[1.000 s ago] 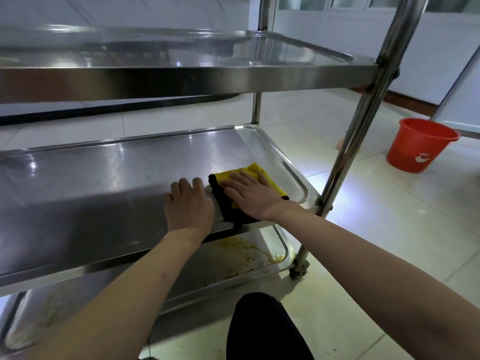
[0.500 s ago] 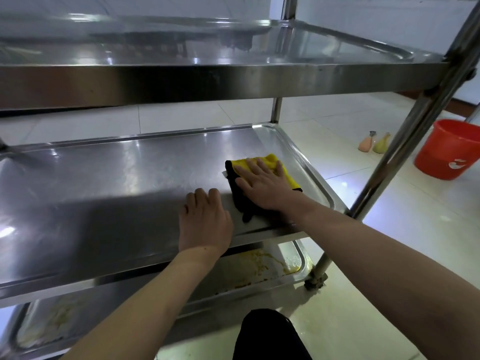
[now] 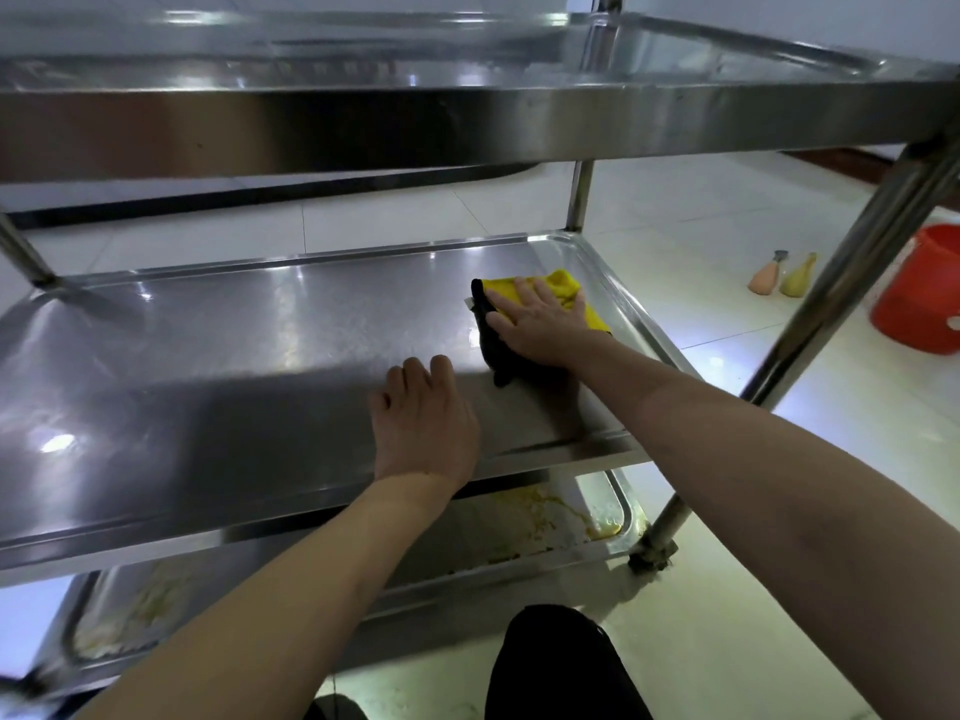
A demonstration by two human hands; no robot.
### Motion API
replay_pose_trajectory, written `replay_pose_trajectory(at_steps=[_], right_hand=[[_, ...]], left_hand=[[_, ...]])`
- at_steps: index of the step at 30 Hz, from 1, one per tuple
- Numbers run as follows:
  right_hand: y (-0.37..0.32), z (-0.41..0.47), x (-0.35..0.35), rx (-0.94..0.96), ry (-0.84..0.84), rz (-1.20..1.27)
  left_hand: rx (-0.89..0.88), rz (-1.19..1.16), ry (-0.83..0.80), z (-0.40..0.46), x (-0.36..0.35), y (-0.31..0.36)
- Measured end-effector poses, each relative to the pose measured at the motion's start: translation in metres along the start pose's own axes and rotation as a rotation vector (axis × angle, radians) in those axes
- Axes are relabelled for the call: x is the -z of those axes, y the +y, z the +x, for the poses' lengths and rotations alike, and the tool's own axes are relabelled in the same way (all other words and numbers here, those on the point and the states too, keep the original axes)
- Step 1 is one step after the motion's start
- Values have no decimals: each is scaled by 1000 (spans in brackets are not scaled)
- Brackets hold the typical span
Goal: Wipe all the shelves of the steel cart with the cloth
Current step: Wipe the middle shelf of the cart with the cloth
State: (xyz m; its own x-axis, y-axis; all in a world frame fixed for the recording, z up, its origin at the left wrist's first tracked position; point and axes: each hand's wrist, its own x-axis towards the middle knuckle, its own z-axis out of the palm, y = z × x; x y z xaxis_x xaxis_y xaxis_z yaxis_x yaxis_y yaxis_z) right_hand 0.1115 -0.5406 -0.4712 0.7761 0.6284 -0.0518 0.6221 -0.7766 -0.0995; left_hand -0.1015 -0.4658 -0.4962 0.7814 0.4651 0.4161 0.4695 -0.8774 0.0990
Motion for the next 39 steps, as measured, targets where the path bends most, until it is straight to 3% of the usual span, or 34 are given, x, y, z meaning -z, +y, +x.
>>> replay_pose_trajectory(at_steps=[11,15,25,32,39], right_hand=[[12,-98,-11,77,-2,20],[14,-116,-11,57,-13,14],[24,-82,-13,66,57,24],[30,-24,2,3,37,48],[35,2,9,-28,5,74]], left_hand=[[43,-7,-61,2,8,2],[16,3,5,-2,8,3],[-63,12,21,-1,-1,4],[-107,13,85,0,-7,2],[-72,28,41,4,-5,5]])
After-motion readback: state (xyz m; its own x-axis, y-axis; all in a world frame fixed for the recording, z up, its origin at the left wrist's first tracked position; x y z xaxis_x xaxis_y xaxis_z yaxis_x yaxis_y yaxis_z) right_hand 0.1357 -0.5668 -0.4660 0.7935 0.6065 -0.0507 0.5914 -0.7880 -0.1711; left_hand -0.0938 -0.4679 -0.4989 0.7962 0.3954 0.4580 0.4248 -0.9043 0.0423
